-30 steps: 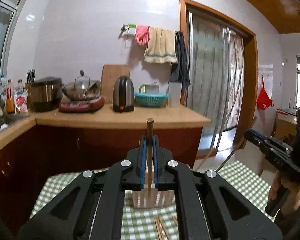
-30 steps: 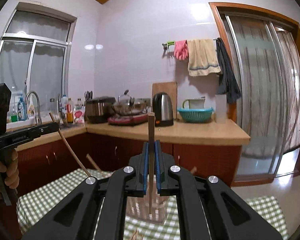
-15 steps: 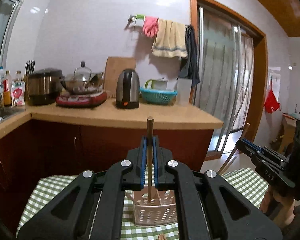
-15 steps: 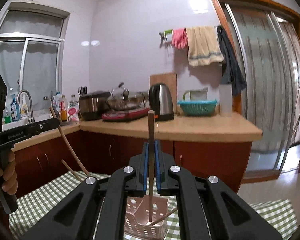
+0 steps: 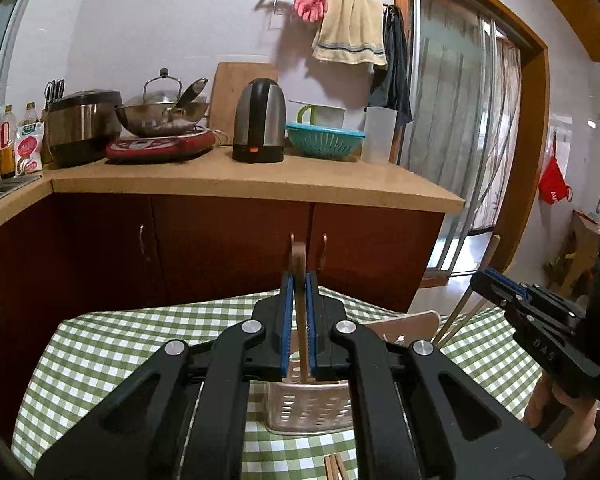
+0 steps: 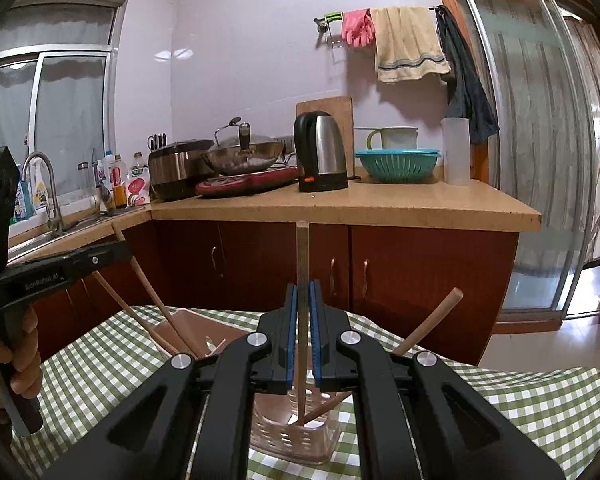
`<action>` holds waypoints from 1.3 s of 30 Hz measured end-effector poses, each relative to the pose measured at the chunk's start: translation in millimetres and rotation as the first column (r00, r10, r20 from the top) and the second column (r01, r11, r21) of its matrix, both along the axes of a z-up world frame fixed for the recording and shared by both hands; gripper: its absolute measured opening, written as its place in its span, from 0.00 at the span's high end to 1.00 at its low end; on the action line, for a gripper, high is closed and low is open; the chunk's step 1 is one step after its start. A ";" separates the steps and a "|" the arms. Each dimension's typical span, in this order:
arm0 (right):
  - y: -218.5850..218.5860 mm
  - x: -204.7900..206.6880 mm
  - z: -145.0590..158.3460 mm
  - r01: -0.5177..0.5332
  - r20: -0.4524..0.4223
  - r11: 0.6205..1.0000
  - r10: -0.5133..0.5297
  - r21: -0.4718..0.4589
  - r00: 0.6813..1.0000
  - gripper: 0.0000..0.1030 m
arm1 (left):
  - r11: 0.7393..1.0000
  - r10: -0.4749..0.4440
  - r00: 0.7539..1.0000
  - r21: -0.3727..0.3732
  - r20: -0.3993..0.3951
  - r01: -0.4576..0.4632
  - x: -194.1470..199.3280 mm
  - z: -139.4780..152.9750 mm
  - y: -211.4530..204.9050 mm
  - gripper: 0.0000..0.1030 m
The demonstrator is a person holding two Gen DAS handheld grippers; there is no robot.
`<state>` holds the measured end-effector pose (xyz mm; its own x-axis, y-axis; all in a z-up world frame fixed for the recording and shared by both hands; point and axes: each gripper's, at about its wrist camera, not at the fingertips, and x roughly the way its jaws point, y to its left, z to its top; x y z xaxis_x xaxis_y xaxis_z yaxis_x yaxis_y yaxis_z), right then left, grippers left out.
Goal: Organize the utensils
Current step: 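Lower both chopsticks into the basket and open both grippers, then move both open grippers back down to the chopsticks on the table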
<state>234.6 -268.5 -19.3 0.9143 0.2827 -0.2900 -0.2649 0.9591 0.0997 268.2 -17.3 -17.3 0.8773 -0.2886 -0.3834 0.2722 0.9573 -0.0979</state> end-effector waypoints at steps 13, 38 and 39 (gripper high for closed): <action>-8.6 -26.8 16.6 0.064 0.058 0.998 -0.063 -0.017 0.996 0.45 | 0.998 0.042 0.996 0.040 0.084 -0.045 -28.7 15.7 0.2 0.38; -17.7 -138.5 -31.1 0.097 -0.044 0.995 -0.098 -0.030 0.994 0.39 | 0.994 0.085 0.995 0.079 -0.052 -0.080 -140.7 -50.0 12.3 0.33; -18.0 -143.2 -37.2 0.099 -0.055 0.995 -0.100 -0.029 0.993 0.39 | 0.993 0.090 0.994 0.085 -0.062 -0.085 -144.3 -56.0 12.2 0.33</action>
